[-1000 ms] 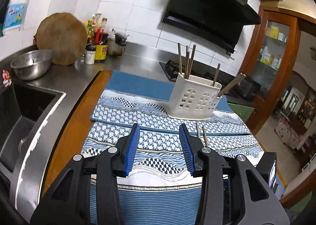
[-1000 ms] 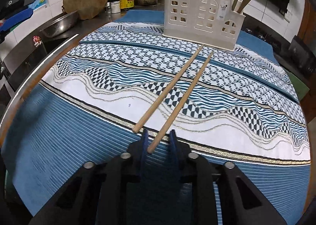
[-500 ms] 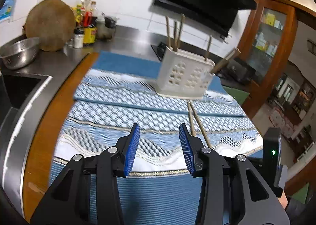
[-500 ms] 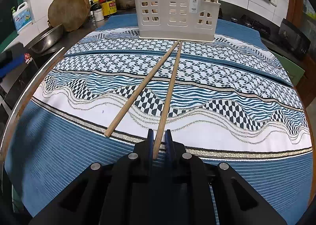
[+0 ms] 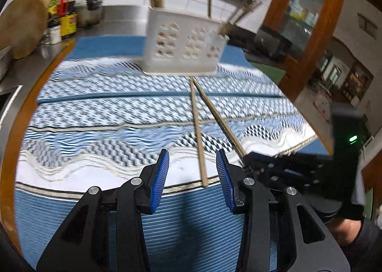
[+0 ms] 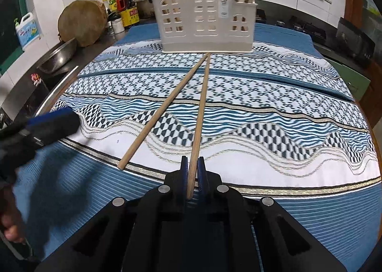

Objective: Organize utensils
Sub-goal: 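Grasp the last chopstick upright with the left tool, then lift both chopsticks up over the white holder with both tools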

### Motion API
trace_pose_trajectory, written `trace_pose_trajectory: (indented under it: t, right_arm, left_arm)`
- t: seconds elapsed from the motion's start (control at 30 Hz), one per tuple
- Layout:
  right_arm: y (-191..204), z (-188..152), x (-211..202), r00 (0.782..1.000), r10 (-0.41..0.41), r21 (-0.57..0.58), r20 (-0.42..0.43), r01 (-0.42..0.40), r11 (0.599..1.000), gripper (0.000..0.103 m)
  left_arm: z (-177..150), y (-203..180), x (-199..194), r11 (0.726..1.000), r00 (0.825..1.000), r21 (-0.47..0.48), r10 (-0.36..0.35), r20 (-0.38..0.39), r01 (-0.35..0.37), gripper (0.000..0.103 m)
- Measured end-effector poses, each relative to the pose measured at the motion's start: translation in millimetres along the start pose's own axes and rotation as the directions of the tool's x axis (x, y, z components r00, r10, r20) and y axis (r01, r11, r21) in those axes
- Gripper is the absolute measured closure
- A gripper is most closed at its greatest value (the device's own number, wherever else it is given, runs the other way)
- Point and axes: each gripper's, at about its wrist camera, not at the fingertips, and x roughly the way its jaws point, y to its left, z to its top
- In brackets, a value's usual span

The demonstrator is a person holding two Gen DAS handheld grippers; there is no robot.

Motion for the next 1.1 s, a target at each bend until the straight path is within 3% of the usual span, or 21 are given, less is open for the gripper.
trace_pose_trajectory:
  t: [0.2, 0.53, 0.7, 0.87, 1.1]
  right_arm:
    - [-12, 1, -24, 0.998, 0.017, -0.005, 0.053, -0.017, 1.0, 0.096]
    - [-25, 11, -57, 0.99, 0.023, -0.02, 0.138, -0.021, 1.0, 0.096]
    - [-29, 17, -67, 0.986, 0.032, -0.032, 0.165, -0.027, 0.999, 0.096]
    - [-31, 25, -79, 0.98, 0.032, -0.045, 0.196, -0.024, 0.999, 0.096]
    - [-32, 47, -106, 0.968, 0.044, -0.079, 0.249, -0.025, 0.997, 0.096]
  left_arm:
    - [-2, -11, 26, 1.0, 0.999, 0.01, -0.005, -0.044, 0.005, 0.065]
    - [-3, -19, 57, 0.999, 0.994, 0.011, 0.035, -0.106, -0.035, 0.081]
    - [-1, -25, 62, 0.997, 0.992, 0.04, 0.076, -0.101, -0.072, 0.084]
    - [1, -36, 66, 0.981, 0.981, 0.105, 0.172, -0.088, -0.163, 0.097]
    - [13, -30, 40, 0.987, 0.989, 0.075, 0.144, -0.024, -0.142, 0.098]
